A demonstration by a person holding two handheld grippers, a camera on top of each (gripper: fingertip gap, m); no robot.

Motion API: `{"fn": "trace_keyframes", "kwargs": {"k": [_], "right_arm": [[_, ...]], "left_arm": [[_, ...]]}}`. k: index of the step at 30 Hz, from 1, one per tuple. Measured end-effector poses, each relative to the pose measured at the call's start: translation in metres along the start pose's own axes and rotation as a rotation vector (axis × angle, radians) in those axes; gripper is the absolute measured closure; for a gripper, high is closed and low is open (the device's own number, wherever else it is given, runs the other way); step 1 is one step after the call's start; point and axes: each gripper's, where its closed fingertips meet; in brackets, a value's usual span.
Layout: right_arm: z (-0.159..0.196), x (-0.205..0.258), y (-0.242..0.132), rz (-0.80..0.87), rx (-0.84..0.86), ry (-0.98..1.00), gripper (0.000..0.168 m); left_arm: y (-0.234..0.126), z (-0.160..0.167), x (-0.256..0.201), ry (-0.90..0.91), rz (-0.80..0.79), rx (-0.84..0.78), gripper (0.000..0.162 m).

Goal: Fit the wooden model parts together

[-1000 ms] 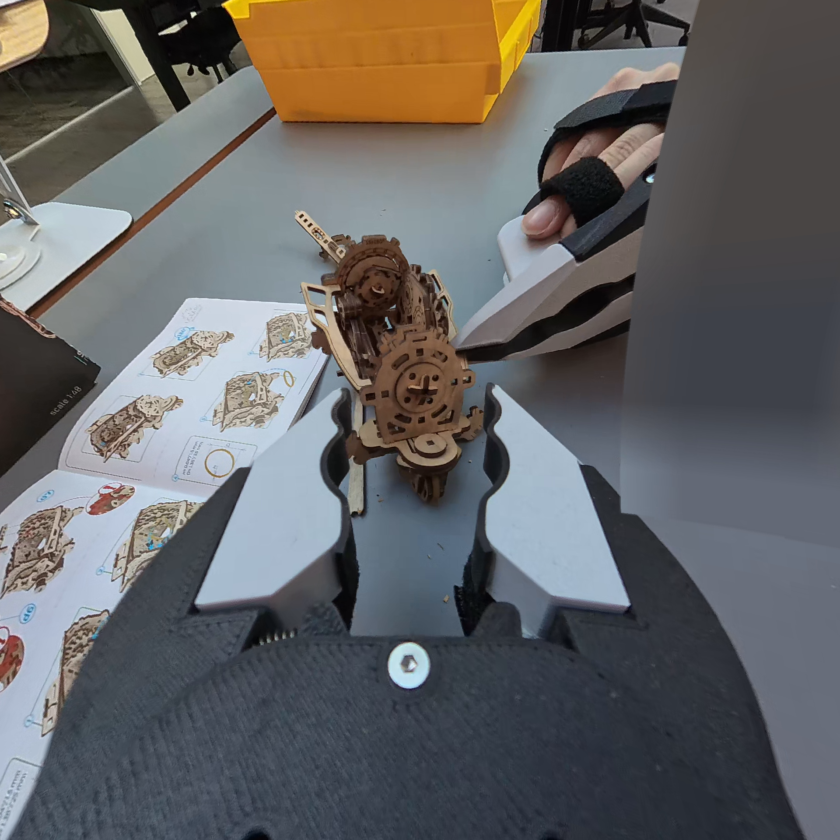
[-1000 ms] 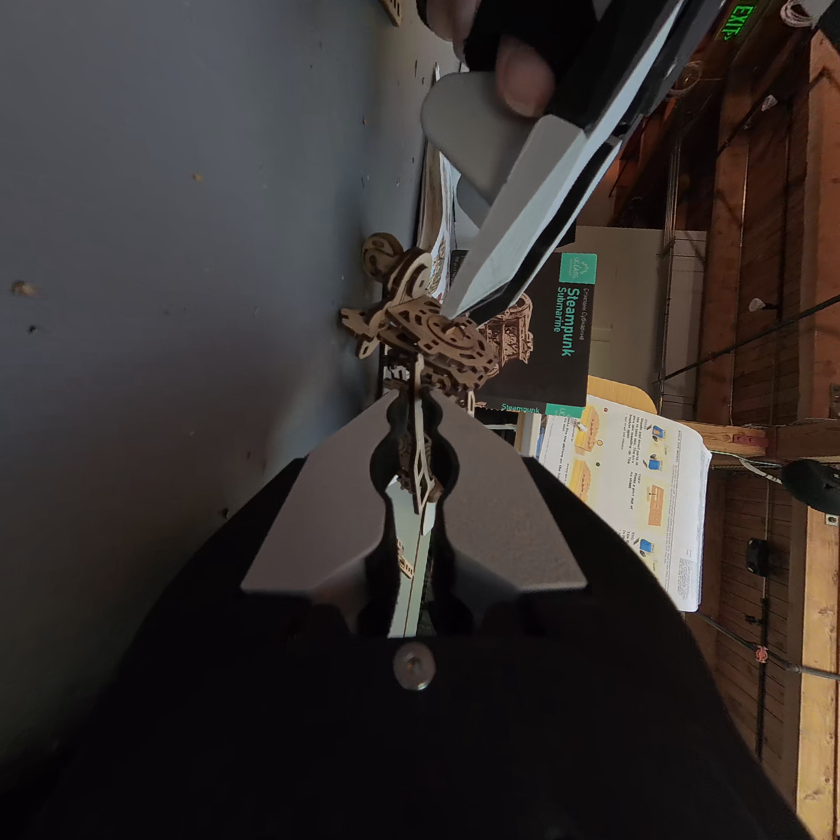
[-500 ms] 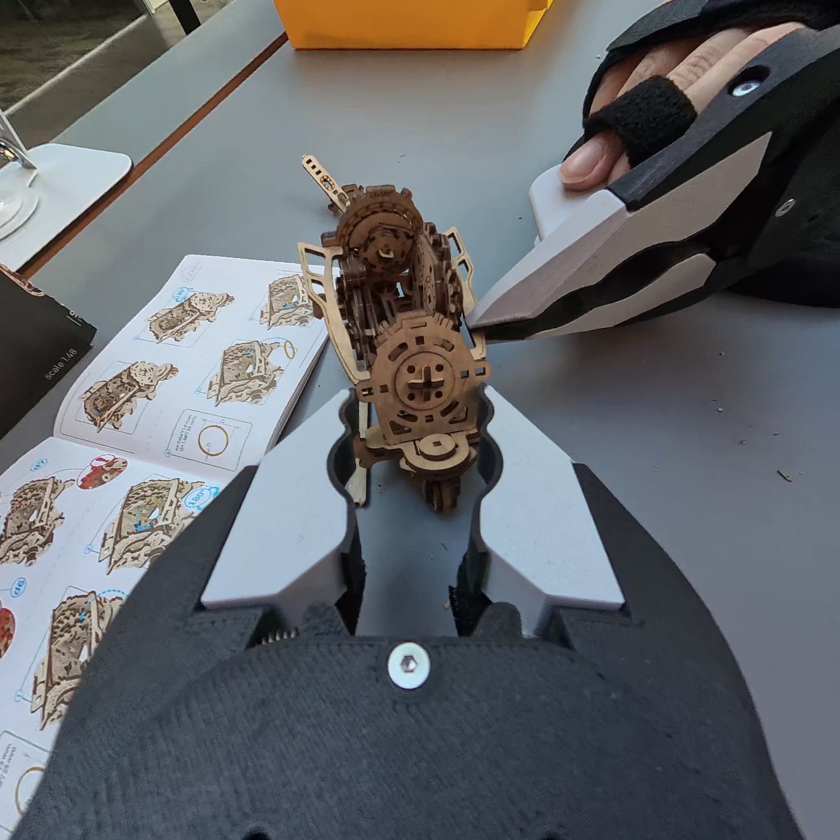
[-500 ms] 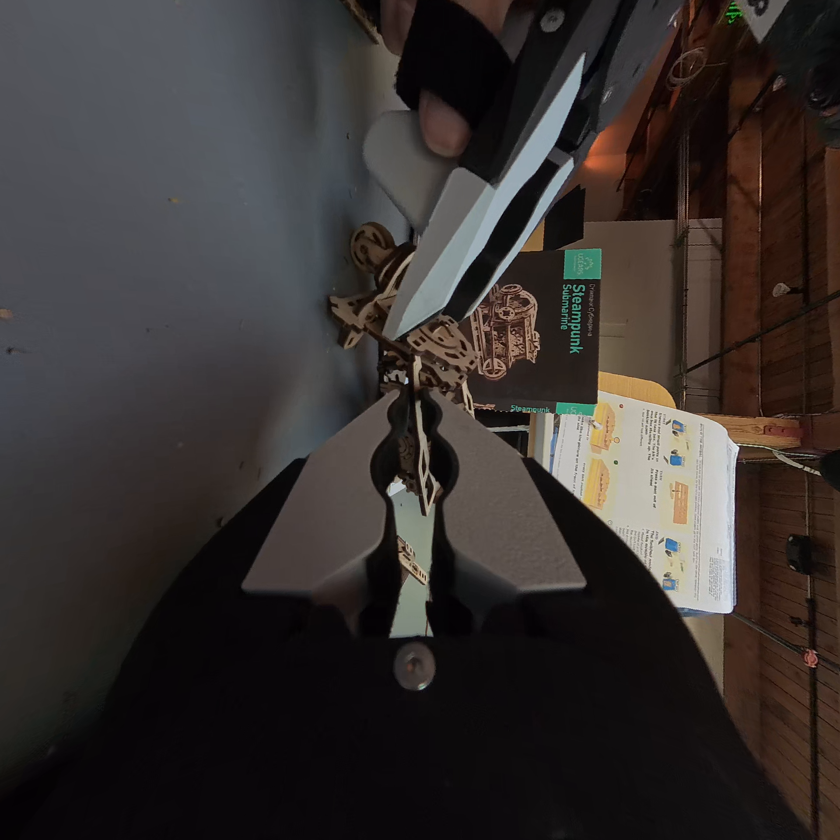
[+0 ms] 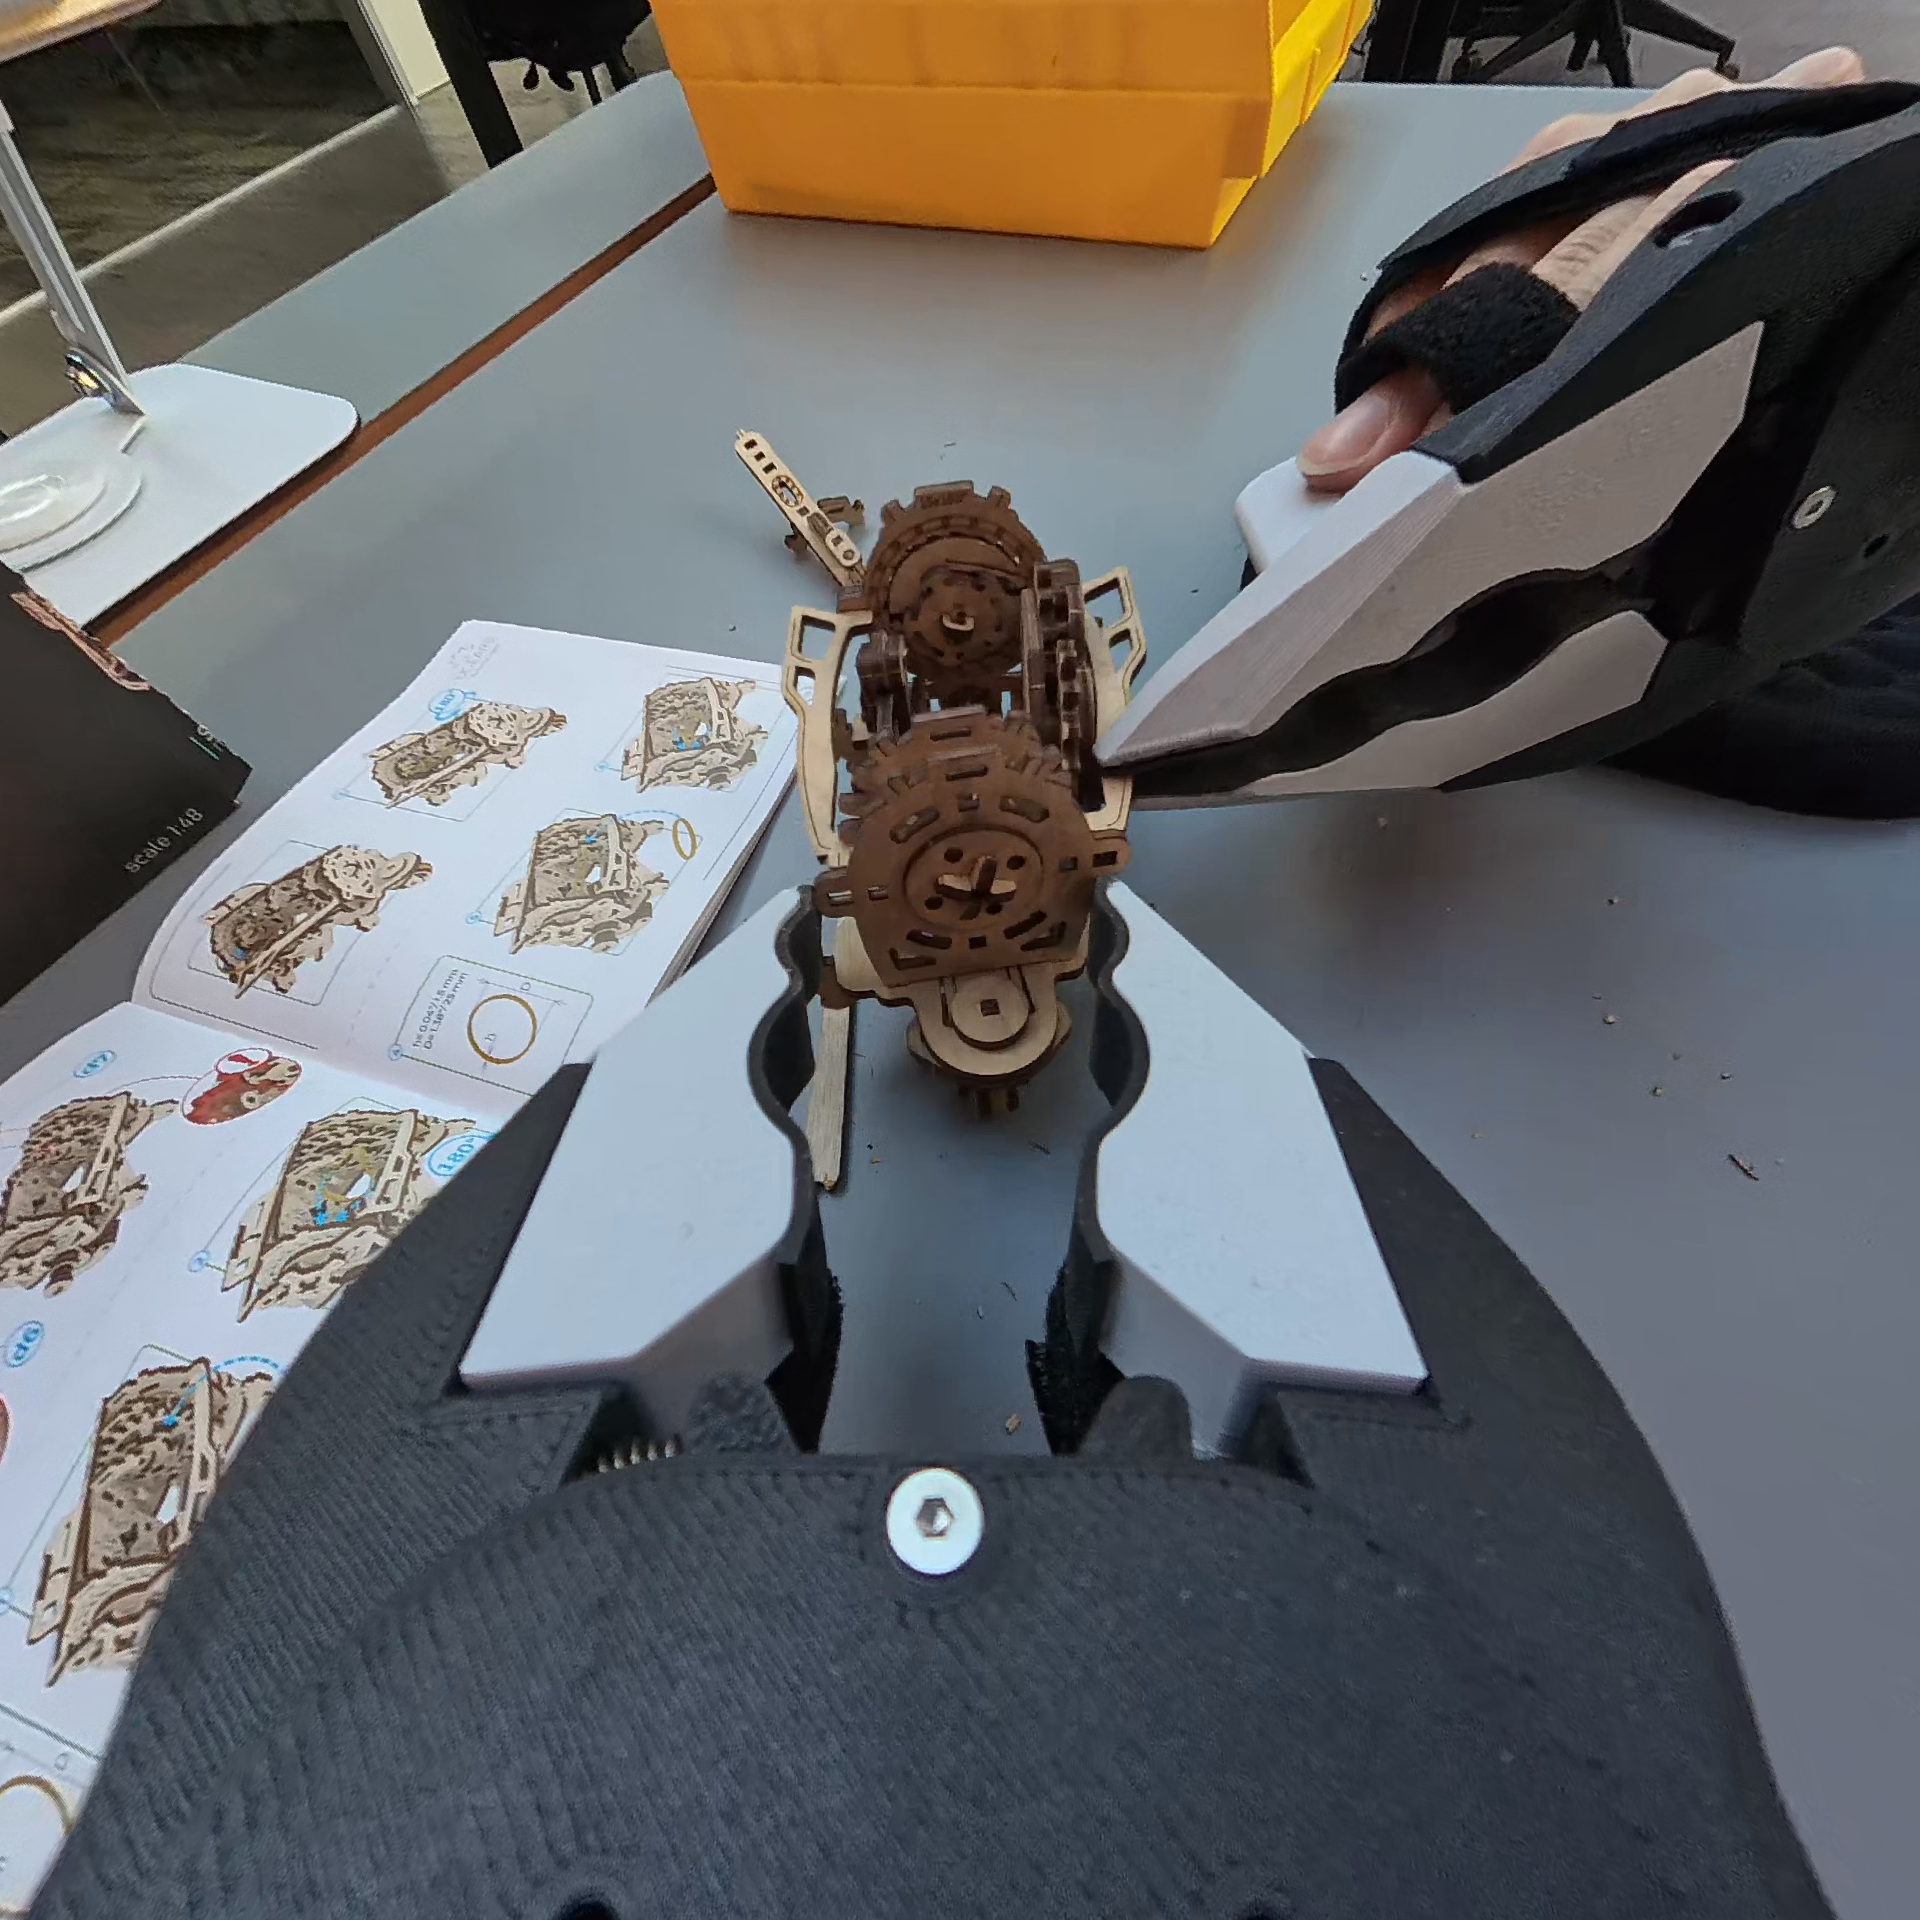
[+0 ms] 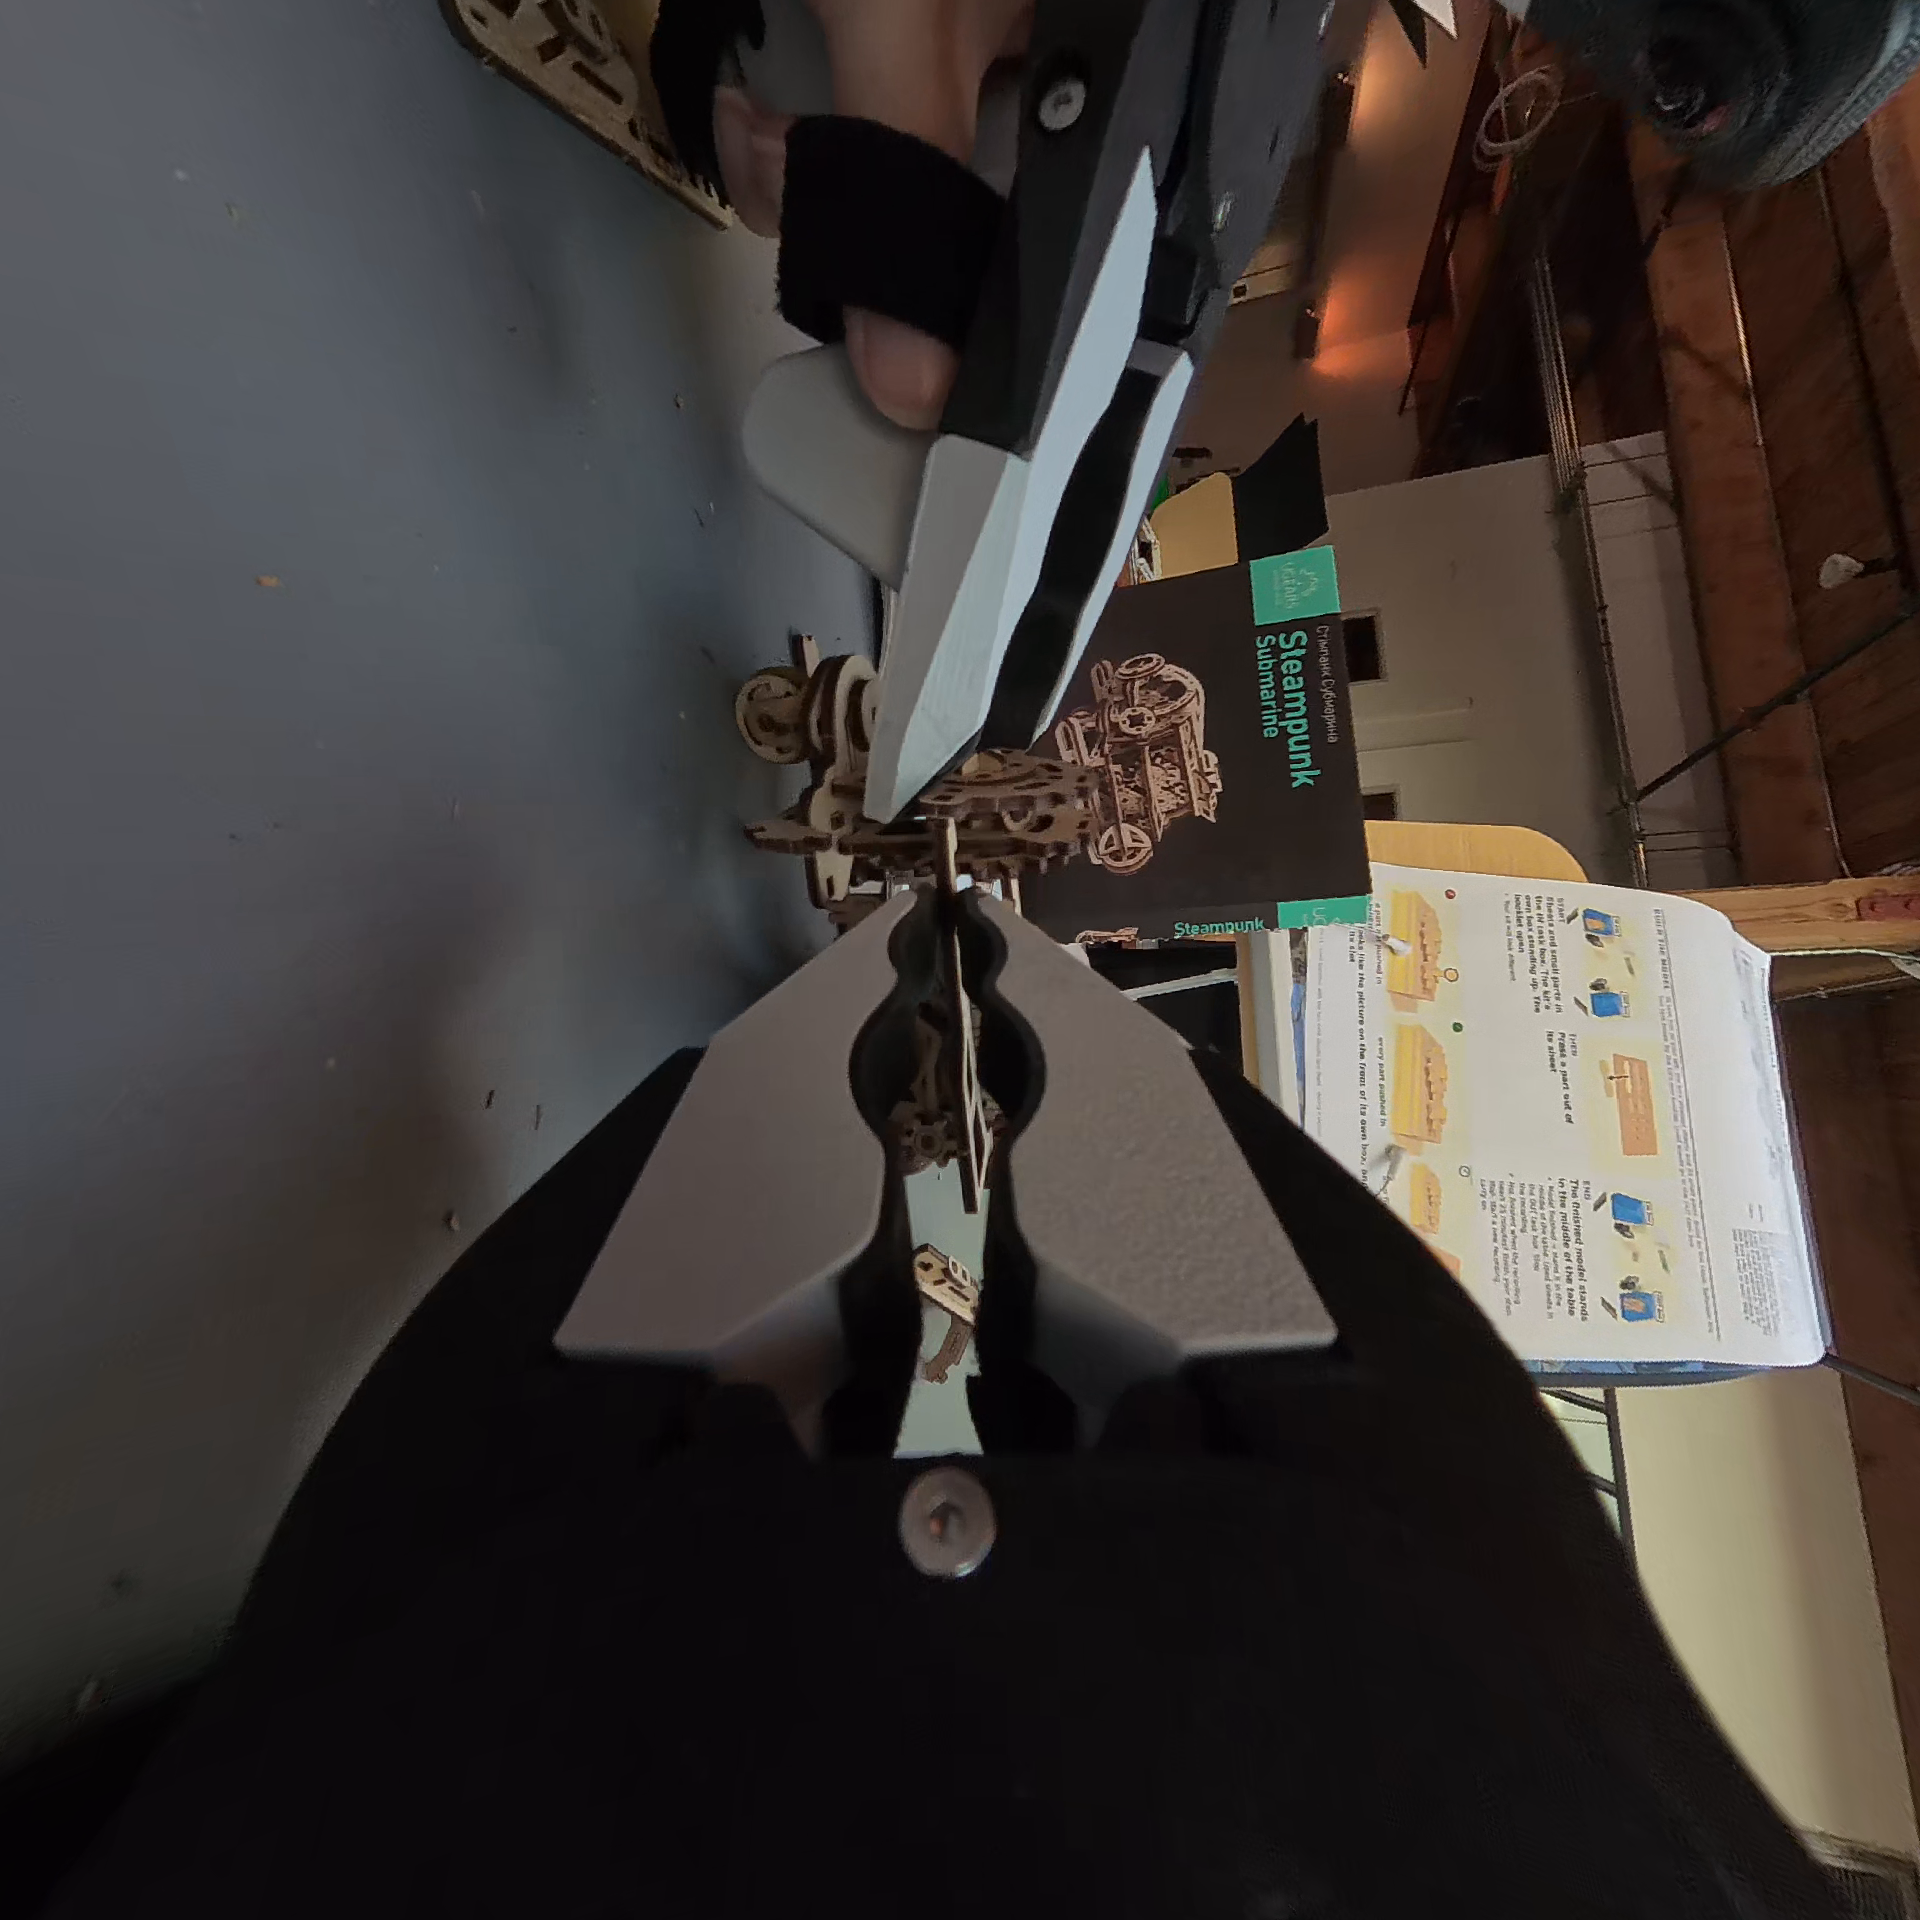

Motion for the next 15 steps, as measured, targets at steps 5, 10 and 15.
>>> {"fn": "trace_keyframes", "kwargs": {"k": [5, 10, 15], "right_arm": [[-0.0016, 0.001, 0.0001, -0.004, -0.003, 0.004, 0.168], [-0.0049, 0.0027, -0.0007, 0.009, -0.003, -0.035, 0.168], [-0.0094, 0.0042, -0.0023, 0.01, -0.017, -0.038, 0.168]], "left_arm": [[0.0004, 0.0001, 0.0001, -0.022, 0.007, -0.002, 0.113], [0.0006, 0.0002, -0.0006, -0.029, 0.032, -0.012, 0.113], [0.0008, 0.0, -0.0029, -0.035, 0.085, -0.016, 0.113]]}}
Point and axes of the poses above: each gripper's, where its closed fingertips meet, y out along the fingers, z out of its underside, x = y × z across the jaws, and after that the axes turned 1 degree about y, right-handed
